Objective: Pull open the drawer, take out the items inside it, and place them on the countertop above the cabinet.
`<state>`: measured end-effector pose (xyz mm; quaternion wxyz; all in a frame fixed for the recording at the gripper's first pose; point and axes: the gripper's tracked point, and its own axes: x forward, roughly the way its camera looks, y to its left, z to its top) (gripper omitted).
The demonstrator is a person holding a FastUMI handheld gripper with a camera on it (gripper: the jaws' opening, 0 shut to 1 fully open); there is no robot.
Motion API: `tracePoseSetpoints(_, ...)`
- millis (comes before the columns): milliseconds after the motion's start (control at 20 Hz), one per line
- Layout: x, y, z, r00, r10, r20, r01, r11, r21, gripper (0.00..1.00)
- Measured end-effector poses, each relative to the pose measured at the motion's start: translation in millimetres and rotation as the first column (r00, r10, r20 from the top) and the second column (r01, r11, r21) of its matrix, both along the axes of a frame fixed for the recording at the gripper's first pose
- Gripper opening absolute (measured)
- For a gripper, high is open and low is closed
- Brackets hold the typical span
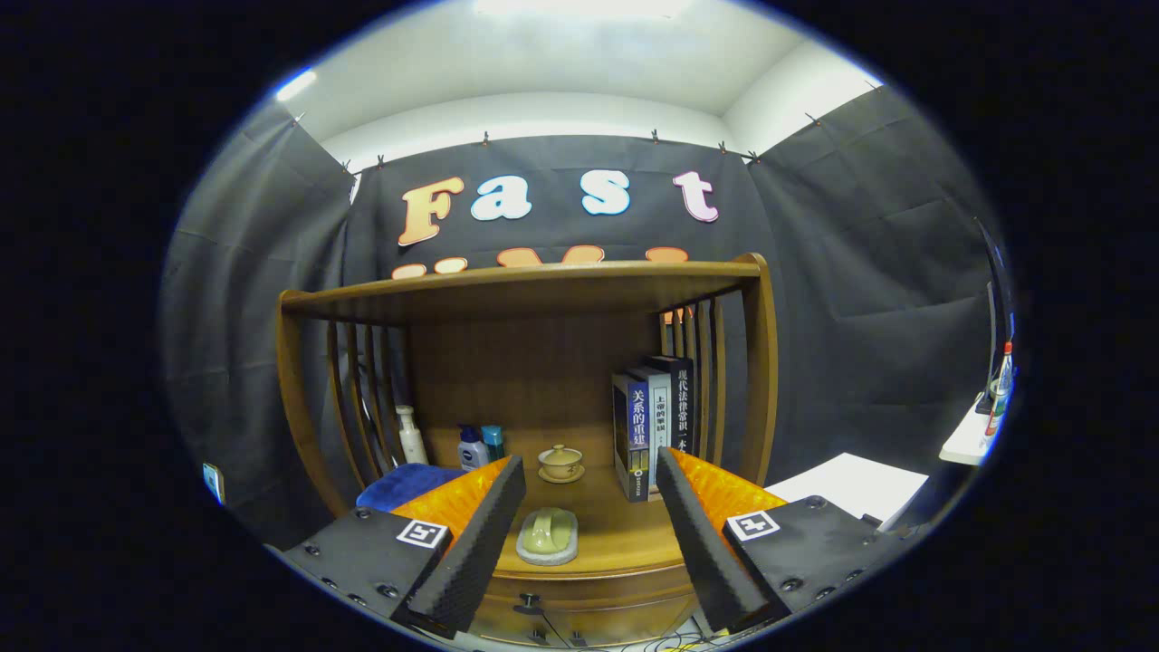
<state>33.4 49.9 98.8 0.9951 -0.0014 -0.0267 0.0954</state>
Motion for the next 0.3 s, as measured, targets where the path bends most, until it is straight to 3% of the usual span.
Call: tracePoseSetpoints(300, 1.0, -1.3, -5.2, 1.000, -0.007, -0.017, 0.007, 1.000, -0.011, 0.97)
